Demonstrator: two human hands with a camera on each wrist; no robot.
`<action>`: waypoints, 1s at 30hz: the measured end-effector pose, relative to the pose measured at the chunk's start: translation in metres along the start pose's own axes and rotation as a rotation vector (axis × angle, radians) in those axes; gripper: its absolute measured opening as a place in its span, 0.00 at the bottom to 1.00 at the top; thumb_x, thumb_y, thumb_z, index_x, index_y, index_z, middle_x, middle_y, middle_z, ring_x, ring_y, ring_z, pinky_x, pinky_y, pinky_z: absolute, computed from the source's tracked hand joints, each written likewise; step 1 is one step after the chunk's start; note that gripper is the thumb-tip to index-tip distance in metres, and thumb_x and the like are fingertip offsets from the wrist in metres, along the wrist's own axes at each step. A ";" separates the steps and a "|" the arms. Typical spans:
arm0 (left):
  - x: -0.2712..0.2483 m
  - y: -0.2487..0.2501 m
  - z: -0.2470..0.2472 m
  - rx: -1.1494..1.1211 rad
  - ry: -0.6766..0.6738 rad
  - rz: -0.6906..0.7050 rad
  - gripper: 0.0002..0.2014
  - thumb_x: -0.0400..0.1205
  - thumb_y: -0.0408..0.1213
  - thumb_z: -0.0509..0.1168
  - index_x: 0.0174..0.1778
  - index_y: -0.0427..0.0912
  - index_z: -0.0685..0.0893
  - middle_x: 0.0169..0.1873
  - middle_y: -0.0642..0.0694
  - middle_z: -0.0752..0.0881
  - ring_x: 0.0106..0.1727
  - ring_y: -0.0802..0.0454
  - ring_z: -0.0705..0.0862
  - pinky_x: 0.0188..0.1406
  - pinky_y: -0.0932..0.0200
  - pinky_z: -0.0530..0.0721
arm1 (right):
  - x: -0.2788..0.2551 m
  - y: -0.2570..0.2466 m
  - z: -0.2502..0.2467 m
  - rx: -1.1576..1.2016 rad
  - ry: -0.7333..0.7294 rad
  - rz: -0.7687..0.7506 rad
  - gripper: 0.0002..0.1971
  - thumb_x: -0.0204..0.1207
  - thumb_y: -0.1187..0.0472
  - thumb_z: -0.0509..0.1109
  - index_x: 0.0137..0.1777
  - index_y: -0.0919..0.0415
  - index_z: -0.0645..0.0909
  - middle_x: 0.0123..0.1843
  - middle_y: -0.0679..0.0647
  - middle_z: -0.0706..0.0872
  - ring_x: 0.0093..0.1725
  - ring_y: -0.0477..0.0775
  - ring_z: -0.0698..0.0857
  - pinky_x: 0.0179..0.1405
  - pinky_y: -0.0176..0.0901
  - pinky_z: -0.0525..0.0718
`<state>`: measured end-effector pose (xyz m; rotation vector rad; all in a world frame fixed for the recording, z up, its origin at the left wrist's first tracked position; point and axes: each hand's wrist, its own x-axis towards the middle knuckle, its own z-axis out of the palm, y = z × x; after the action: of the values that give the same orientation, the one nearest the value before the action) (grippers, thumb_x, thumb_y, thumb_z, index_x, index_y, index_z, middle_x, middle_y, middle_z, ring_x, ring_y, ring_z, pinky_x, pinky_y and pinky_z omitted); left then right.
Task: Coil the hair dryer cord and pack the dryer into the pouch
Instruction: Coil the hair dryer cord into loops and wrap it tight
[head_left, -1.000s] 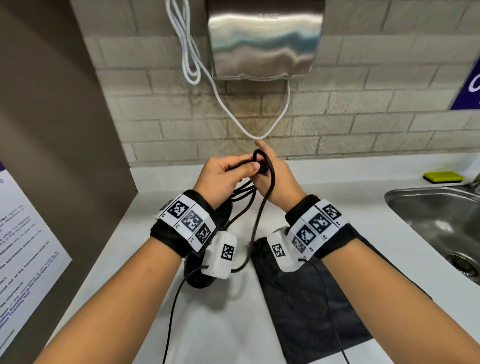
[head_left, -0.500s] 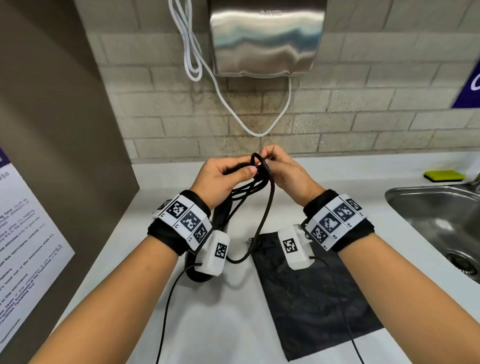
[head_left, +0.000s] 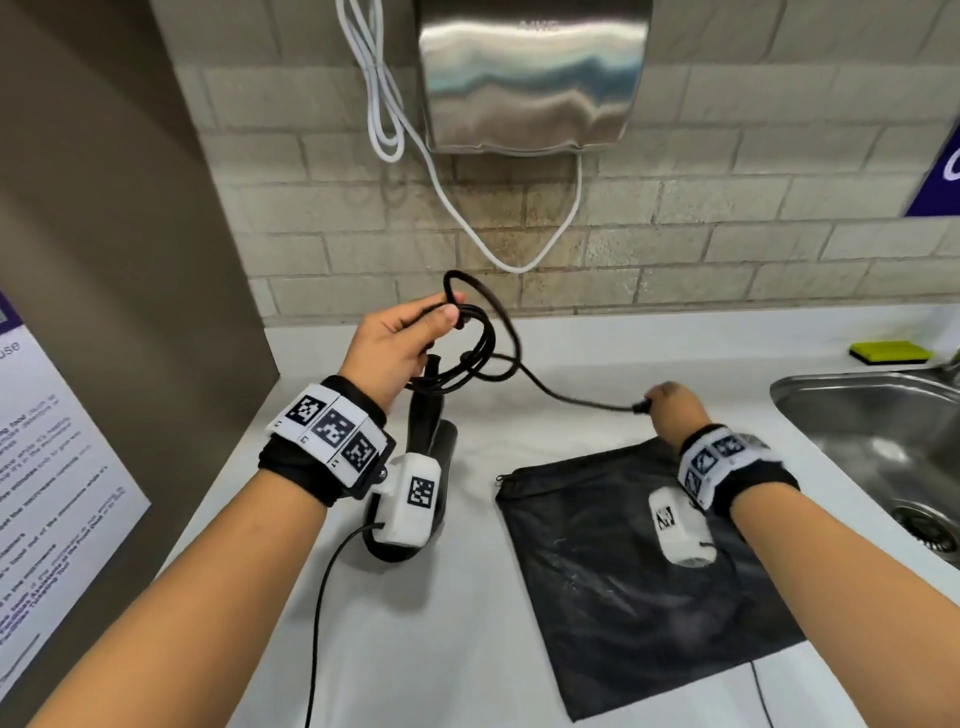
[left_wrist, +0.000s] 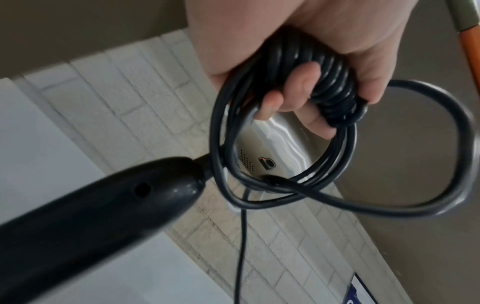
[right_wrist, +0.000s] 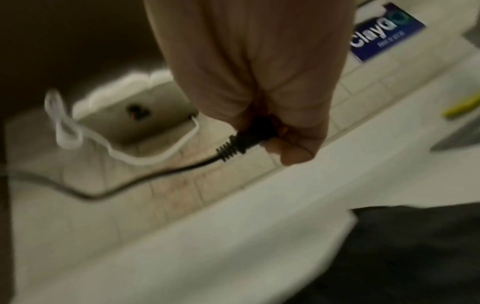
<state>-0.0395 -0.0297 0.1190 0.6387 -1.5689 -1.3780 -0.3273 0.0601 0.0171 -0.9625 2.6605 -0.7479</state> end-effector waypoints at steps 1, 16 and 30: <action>0.001 -0.001 -0.002 0.000 0.005 0.001 0.11 0.81 0.30 0.62 0.55 0.46 0.83 0.24 0.58 0.87 0.16 0.64 0.64 0.17 0.70 0.57 | -0.004 0.009 0.006 -0.135 -0.058 -0.023 0.17 0.83 0.68 0.52 0.67 0.71 0.73 0.69 0.66 0.76 0.67 0.64 0.77 0.68 0.49 0.73; -0.005 0.009 0.033 0.022 -0.104 -0.030 0.15 0.81 0.26 0.60 0.64 0.29 0.79 0.37 0.41 0.84 0.22 0.68 0.81 0.18 0.80 0.70 | -0.054 -0.098 0.026 0.422 -0.535 -0.872 0.28 0.77 0.78 0.59 0.75 0.58 0.66 0.72 0.51 0.72 0.72 0.43 0.67 0.73 0.34 0.61; 0.003 0.003 0.031 -0.052 -0.056 -0.093 0.09 0.81 0.29 0.61 0.43 0.42 0.85 0.28 0.53 0.90 0.28 0.64 0.85 0.15 0.68 0.57 | -0.026 -0.089 0.046 0.508 -0.125 -0.483 0.09 0.79 0.68 0.63 0.53 0.63 0.84 0.42 0.57 0.83 0.43 0.55 0.81 0.46 0.38 0.75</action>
<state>-0.0676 -0.0164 0.1244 0.6539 -1.5591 -1.5125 -0.2433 0.0004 0.0256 -1.4412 1.9813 -1.3251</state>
